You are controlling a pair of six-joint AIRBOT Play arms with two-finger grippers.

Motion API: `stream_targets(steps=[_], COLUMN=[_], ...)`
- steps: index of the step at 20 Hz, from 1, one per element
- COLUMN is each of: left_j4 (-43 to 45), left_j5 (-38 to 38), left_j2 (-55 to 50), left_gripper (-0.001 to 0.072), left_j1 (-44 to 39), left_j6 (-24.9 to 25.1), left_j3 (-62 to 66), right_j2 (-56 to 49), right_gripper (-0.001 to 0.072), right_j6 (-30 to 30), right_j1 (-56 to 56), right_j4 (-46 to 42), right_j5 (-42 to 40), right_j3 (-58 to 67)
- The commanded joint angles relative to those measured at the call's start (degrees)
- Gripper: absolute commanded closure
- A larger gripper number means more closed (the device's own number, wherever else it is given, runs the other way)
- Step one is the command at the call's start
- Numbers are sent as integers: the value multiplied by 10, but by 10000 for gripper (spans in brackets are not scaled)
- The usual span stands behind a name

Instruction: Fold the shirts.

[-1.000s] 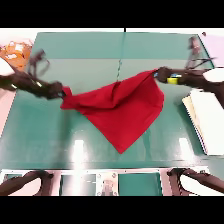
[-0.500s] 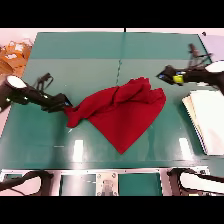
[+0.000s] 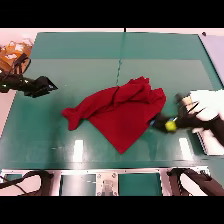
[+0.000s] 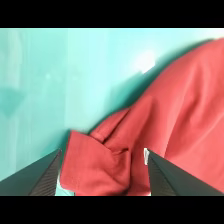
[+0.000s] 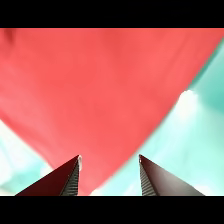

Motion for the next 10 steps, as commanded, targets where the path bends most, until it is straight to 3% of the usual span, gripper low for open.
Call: stream_targets(steps=[1,6,9,10], left_j4=[1,1,1,1], left_j5=[2,1,-4,-7], left_j2=[0,0,0,0], left_gripper=[108,108,108,108], left_j1=[4,4,4,4], left_j6=[16,20,24,24], left_j3=[5,5,5,5], right_j2=[23,-6,-84,-112], right_gripper=[280,280,290,399], right_j6=[44,79,76,55], right_j1=[160,348,392,401], right_j4=[97,202,214,214], right_j5=[-115,-261,-269,-271], right_j3=[-142,-150,-103,-78])
